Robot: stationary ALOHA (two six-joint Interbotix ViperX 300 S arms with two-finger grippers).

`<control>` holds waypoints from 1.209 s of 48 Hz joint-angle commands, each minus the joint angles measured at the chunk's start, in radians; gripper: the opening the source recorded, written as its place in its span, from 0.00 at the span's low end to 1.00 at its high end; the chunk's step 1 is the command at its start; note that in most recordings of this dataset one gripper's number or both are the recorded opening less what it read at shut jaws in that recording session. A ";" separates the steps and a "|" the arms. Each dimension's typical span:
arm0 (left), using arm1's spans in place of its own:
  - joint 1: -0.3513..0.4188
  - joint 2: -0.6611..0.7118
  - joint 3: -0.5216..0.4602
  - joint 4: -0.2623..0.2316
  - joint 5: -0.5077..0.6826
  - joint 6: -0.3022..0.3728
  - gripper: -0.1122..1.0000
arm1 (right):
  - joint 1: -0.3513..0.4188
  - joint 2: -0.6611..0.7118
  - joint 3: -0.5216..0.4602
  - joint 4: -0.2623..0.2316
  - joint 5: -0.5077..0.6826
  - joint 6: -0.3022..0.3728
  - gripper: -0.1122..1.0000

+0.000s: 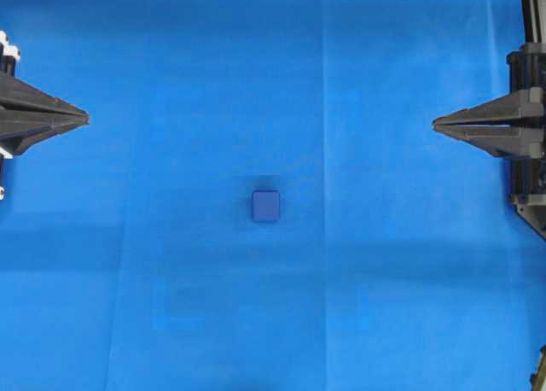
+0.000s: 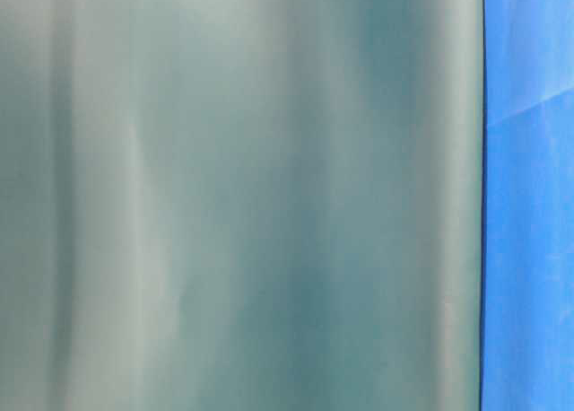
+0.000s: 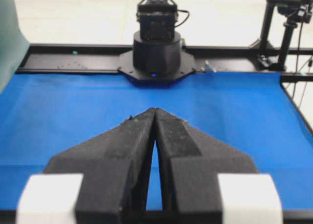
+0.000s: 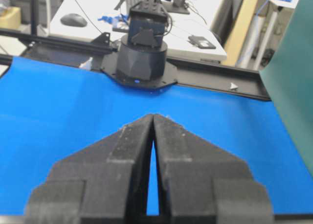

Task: Handover the blue block to the right arm after grasping it with the left arm, then place it in the designated position.
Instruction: 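Open the left gripper and move it toward the blue cube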

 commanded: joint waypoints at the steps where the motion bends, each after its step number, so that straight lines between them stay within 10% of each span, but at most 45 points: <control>1: 0.000 0.003 -0.011 0.002 0.015 -0.005 0.10 | 0.005 0.008 -0.017 0.005 -0.002 0.003 0.10; 40: 0.000 -0.032 -0.014 0.002 0.023 -0.006 0.11 | 0.003 0.015 -0.040 0.006 0.066 0.021 0.09; 45: -0.003 -0.032 -0.014 0.002 0.025 -0.008 0.20 | 0.003 0.015 -0.043 0.008 0.066 0.023 0.24; 58: -0.031 -0.028 -0.014 0.002 0.025 -0.006 0.86 | 0.003 0.020 -0.046 0.023 0.067 0.023 0.90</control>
